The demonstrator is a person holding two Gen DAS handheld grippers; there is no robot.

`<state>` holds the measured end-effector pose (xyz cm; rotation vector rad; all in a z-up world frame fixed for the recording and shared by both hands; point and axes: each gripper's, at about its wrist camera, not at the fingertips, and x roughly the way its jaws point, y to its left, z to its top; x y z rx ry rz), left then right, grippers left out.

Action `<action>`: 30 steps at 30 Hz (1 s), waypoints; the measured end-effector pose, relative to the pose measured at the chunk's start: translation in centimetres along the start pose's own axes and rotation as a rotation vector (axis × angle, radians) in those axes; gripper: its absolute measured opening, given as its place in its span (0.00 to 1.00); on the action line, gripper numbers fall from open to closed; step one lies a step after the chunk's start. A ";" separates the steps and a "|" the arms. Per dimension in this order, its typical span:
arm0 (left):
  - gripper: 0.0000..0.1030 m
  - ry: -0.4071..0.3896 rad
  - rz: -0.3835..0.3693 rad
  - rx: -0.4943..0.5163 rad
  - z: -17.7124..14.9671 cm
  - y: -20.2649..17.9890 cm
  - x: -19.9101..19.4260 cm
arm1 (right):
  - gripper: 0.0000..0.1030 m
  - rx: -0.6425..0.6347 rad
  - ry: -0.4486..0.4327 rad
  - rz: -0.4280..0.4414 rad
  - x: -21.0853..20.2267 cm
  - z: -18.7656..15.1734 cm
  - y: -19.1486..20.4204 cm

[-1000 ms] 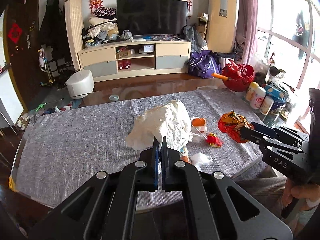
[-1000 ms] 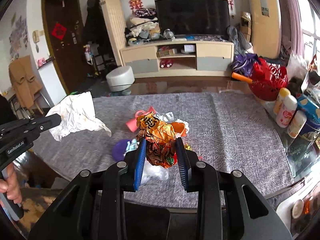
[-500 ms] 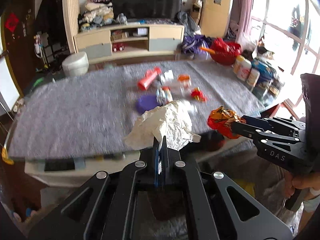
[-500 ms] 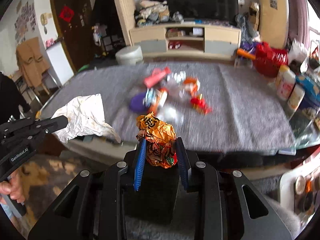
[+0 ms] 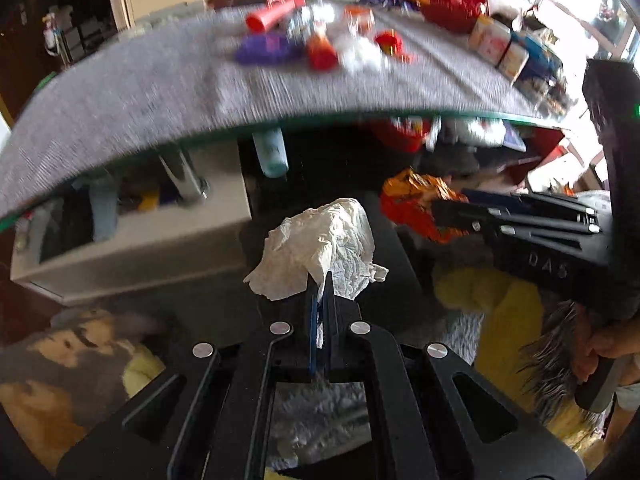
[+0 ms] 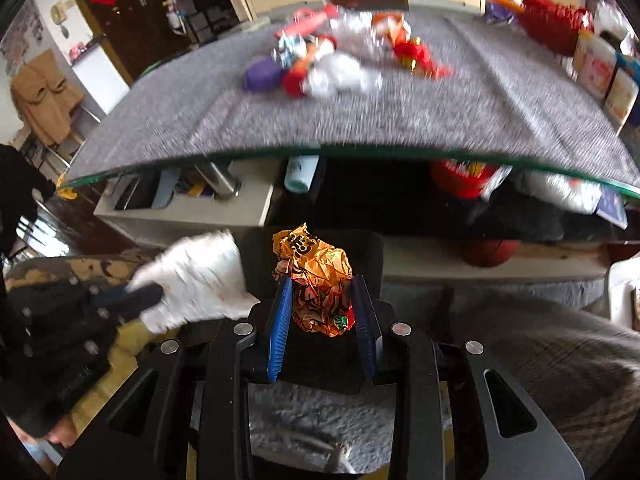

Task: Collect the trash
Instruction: 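Lower both held items down to the black bin under the table, then open both tools to drop the tissue and wrapper into the bin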

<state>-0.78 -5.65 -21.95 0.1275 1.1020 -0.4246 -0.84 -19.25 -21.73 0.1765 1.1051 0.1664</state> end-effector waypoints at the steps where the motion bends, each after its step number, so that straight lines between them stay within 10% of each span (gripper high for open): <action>1: 0.01 0.011 -0.002 -0.001 -0.1 0.0 0.4 | 0.30 0.006 0.012 0.001 0.4 0.0 0.0; 6: 0.02 0.052 -0.021 -0.023 0.0 0.3 2.0 | 0.33 0.048 0.067 0.036 2.5 0.1 -0.5; 9: 0.31 0.061 -0.019 -0.032 0.1 0.6 2.4 | 0.34 0.058 0.076 0.041 3.1 0.4 -0.5; 13: 0.36 0.068 -0.017 -0.035 0.3 0.7 2.7 | 0.52 0.071 0.063 0.044 3.1 0.9 -0.8; 30: 0.80 -0.050 0.017 0.005 4.7 0.3 -1.8 | 0.79 0.095 -0.157 -0.031 -4.3 6.8 -3.7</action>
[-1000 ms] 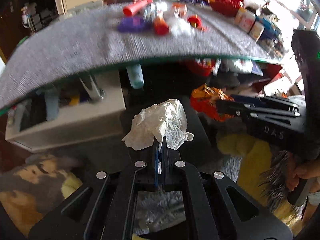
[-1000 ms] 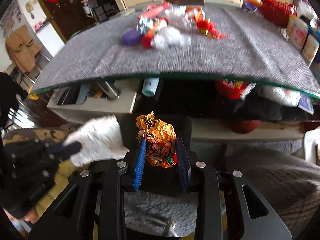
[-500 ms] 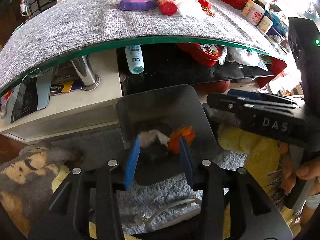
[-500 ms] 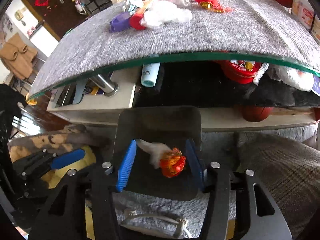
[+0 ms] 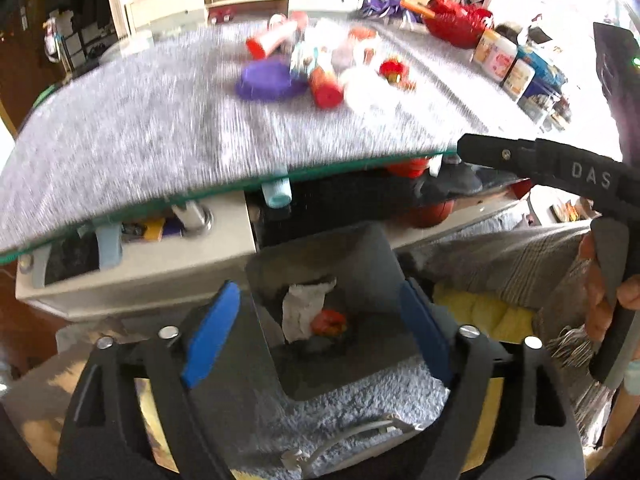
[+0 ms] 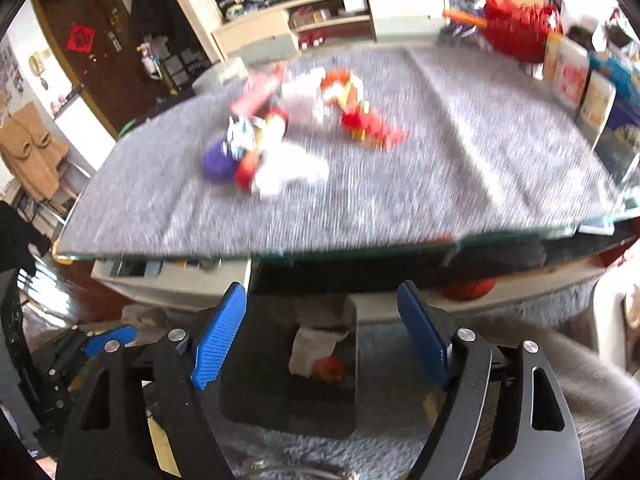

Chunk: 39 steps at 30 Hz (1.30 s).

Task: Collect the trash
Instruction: 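Open both tools to drop the tissue and wrapper into the bin, then grasp the blue-white wrapper with the left tool while the right tool grasps the clear plastic bag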

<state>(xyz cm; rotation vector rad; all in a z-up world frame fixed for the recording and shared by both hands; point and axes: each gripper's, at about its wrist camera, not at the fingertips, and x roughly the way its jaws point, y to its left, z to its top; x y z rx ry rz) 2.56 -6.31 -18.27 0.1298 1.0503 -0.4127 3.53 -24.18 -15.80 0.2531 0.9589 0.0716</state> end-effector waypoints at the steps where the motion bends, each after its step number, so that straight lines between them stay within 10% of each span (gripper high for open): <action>1: 0.84 -0.010 0.005 0.004 0.4 0.0 -0.3 | 0.80 -0.005 -0.013 -0.004 -0.2 0.6 0.0; 20: 0.92 -0.155 0.111 -0.019 10.1 3.9 -2.5 | 0.85 -0.086 -0.086 -0.026 1.6 7.3 1.1; 28: 0.92 -0.126 0.112 -0.010 11.0 4.7 -0.1 | 0.54 -0.101 -0.014 0.044 5.8 7.7 1.9; 39: 0.92 -0.109 0.099 -0.019 12.0 5.3 1.8 | 0.46 -0.089 0.040 0.063 9.2 7.9 1.8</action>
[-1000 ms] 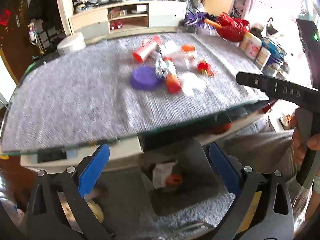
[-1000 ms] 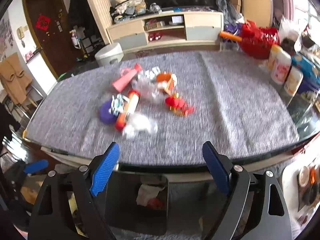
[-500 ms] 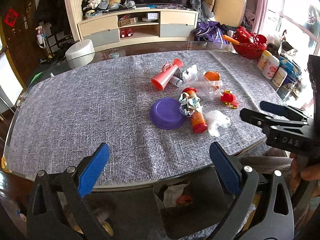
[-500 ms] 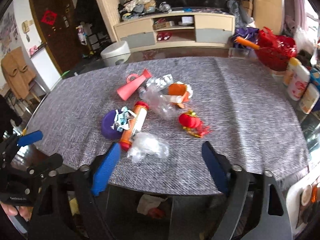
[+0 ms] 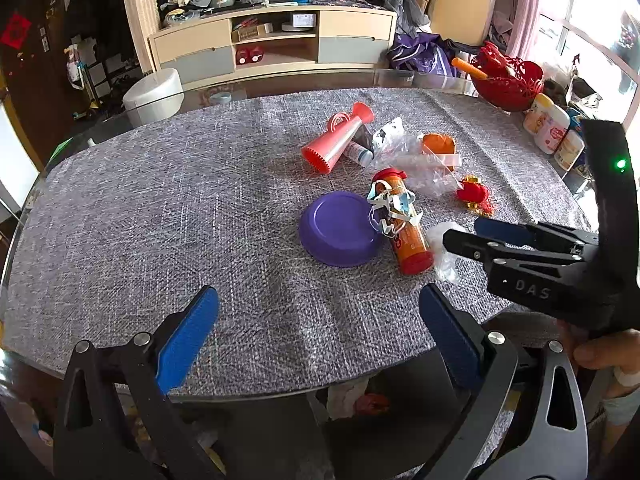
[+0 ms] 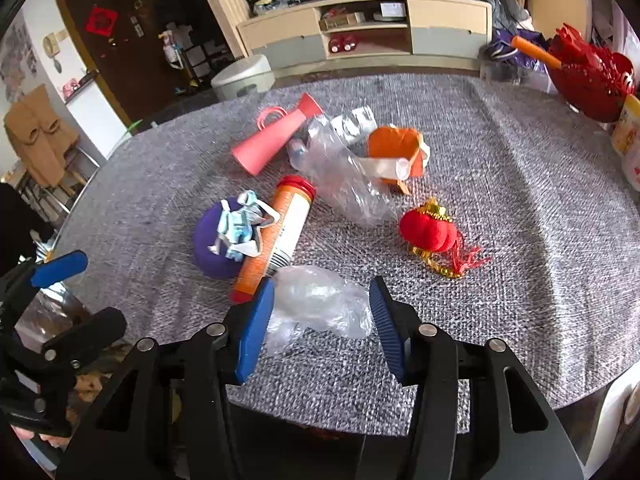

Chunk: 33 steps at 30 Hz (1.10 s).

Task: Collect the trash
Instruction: 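Grasp the blue-white wrapper with the left tool while the right tool grasps the clear plastic bag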

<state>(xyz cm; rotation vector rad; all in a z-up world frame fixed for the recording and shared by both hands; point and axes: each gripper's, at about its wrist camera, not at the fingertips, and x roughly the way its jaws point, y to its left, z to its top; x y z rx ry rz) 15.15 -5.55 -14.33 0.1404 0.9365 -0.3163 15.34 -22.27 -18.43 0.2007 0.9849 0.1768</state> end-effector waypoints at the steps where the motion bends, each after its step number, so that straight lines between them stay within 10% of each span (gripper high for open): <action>1: 0.92 0.001 -0.001 -0.001 0.1 0.0 0.1 | 0.45 0.002 0.003 0.006 0.2 0.0 0.0; 7: 0.92 0.001 -0.021 -0.012 1.2 -0.2 0.8 | 0.20 -0.019 -0.022 -0.017 -0.5 -0.1 -0.1; 15: 0.89 -0.007 -0.050 -0.007 3.4 -1.4 2.2 | 0.19 0.017 -0.084 -0.088 -2.8 0.0 -3.0; 33: 0.14 0.065 -0.168 0.046 5.5 -4.2 7.6 | 0.19 0.051 -0.036 -0.041 -1.5 -1.0 -4.7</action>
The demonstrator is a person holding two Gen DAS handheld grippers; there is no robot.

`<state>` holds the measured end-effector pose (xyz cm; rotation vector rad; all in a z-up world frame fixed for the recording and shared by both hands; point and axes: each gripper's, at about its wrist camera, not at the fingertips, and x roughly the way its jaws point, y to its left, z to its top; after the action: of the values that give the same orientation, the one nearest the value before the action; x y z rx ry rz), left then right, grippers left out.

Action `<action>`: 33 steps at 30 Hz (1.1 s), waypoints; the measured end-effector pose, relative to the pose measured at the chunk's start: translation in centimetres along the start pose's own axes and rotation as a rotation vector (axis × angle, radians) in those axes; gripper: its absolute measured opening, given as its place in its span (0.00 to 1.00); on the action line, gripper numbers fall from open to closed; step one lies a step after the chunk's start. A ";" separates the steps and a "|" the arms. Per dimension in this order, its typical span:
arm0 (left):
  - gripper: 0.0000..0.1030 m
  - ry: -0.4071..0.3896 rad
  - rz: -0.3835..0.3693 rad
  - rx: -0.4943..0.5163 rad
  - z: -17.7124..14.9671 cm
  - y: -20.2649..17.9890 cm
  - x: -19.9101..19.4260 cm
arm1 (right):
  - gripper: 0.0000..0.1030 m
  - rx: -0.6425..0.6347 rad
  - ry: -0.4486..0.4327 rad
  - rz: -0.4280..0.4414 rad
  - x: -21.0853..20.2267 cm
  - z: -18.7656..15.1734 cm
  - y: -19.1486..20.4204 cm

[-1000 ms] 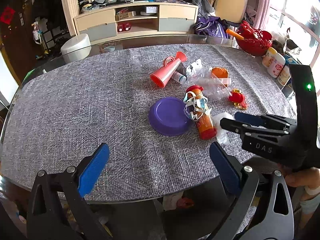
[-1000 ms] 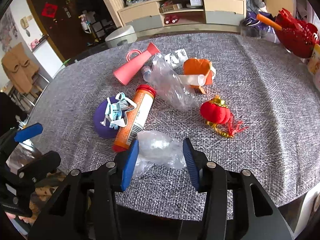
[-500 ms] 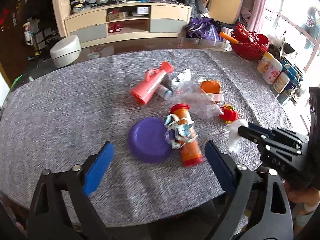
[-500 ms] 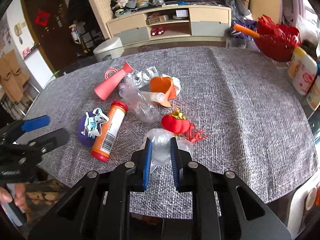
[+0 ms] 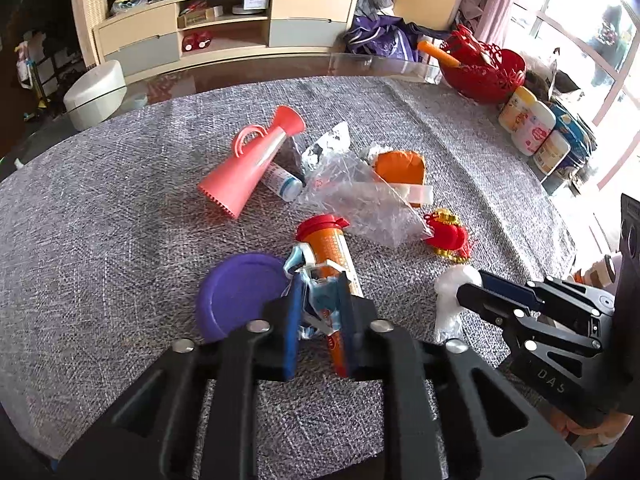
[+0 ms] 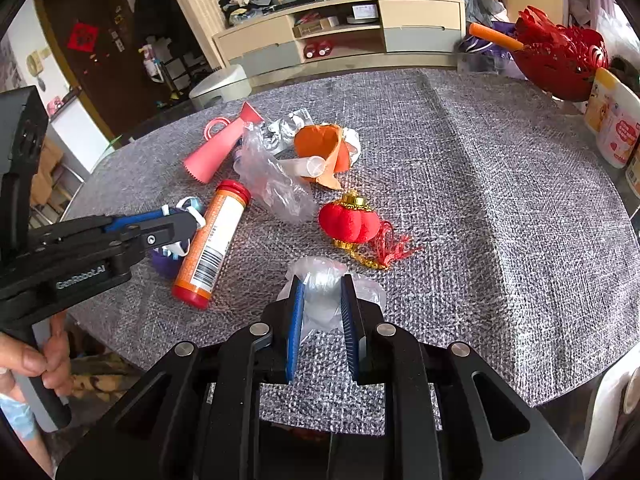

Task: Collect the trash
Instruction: 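Grasp the blue-white wrapper with the left tool while the right tool grasps the clear plastic bag, then lower the held wrapper and plastic bag down to the black bin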

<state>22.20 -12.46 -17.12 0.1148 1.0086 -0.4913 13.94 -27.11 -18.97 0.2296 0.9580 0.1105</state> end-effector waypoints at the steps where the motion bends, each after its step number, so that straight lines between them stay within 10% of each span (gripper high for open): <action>1: 0.13 -0.004 0.004 0.007 -0.1 -0.1 0.0 | 0.19 0.000 0.000 -0.001 0.1 0.1 0.0; 33: 0.12 -0.280 0.093 0.017 -8.6 -3.5 -19.4 | 0.19 -0.135 -0.217 -0.037 -13.6 -2.8 6.8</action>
<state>5.45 -6.16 -5.12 0.1050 0.7221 -0.4177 3.92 -22.72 -8.07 0.0973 0.7353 0.1135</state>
